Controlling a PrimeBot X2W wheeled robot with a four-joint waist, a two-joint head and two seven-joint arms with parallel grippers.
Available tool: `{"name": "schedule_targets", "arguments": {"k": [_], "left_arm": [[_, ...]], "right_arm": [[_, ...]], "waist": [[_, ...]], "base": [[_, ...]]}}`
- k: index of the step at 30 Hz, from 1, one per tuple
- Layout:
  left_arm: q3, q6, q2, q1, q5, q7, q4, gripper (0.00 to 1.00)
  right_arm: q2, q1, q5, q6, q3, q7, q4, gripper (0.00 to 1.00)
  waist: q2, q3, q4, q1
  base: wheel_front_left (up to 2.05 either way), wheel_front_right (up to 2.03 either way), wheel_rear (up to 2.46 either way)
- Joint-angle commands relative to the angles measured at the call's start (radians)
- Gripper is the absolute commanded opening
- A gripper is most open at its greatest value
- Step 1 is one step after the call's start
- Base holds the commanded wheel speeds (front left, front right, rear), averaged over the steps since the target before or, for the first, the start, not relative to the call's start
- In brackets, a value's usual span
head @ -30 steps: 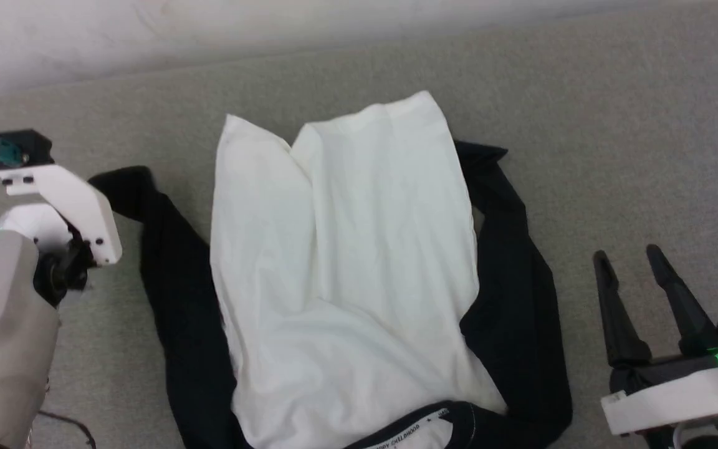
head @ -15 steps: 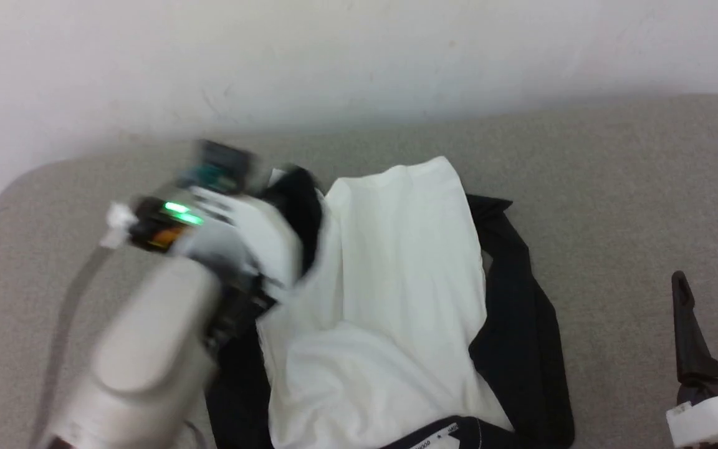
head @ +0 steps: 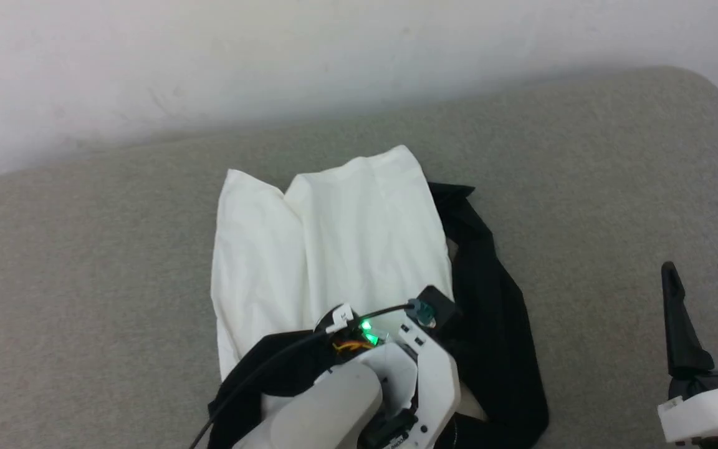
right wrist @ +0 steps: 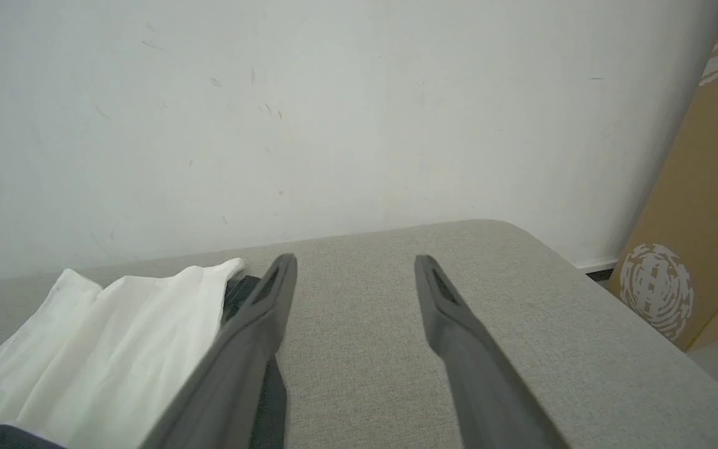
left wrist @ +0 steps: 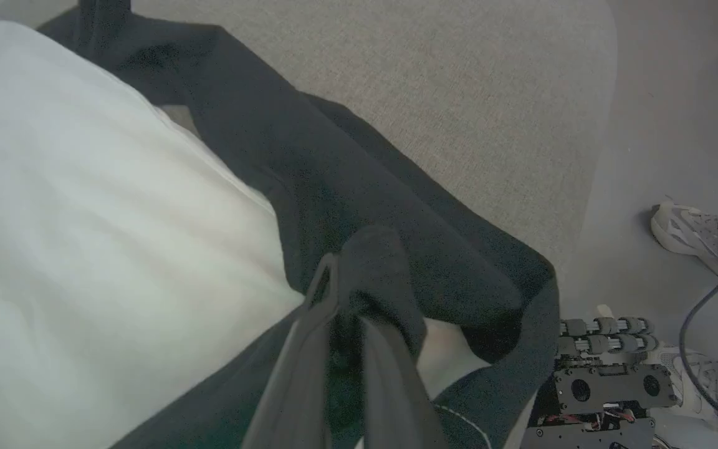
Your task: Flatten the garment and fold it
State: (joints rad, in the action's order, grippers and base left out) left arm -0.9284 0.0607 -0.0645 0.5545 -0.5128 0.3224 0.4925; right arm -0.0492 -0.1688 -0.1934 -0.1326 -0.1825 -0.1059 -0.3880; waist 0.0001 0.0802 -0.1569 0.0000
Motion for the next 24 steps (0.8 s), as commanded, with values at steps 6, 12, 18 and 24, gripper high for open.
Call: {"name": "schedule_targets", "arguments": {"k": [6, 12, 18, 24], "left_arm": [[-0.044, -0.002, 0.013, 0.004, -0.034, -0.087, 0.149, 1.00], [-0.075, -0.015, 0.014, 0.018, -0.090, -0.240, 0.085, 1.00], [-0.030, -0.073, -0.002, -0.012, -0.091, -0.407, -0.028, 1.00], [0.092, -0.166, -0.080, -0.088, -0.115, -0.541, -0.164, 1.00]], "right_arm": [[-0.001, 0.021, -0.017, 0.002, 0.021, 0.009, 0.017, 1.00], [-0.001, 0.019, -0.011, 0.002, 0.021, 0.015, 0.040, 1.00], [-0.001, -0.001, 0.000, 0.002, 0.021, 0.010, 0.039, 1.00], [-0.001, -0.019, 0.014, 0.002, 0.032, -0.003, 0.034, 1.00]], "waist": [[-0.0001, 0.073, -0.064, 0.0000], [-0.0001, 0.045, -0.032, 0.0000], [-0.0001, -0.010, 0.027, 0.0000], [-0.0001, -0.048, 0.078, 0.0000]], "base": [[0.00, 0.00, 0.00], [0.00, 0.00, 0.00], [0.00, 0.00, 0.00], [0.00, 0.00, 0.00]]}}
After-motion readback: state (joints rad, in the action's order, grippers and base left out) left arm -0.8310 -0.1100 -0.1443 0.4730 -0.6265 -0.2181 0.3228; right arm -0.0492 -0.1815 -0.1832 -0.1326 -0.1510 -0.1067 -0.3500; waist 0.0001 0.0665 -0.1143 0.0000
